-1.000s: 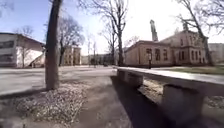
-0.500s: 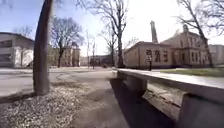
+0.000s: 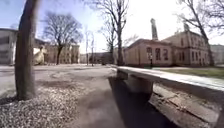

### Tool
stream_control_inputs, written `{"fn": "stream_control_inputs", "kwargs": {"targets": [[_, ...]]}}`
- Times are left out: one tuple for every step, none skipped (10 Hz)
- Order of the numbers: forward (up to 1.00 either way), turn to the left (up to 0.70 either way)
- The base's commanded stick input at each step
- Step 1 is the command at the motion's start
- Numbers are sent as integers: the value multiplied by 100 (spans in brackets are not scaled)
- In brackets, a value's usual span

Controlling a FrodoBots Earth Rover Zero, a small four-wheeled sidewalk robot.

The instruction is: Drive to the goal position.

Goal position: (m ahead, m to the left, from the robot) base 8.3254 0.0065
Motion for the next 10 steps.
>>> {"fn": "stream_control_inputs", "kwargs": {"targets": [[85, 0], [85, 17], [85, 34], [85, 34], [85, 34], [85, 34], [85, 17], [85, 0], [85, 0], [85, 0]]}}
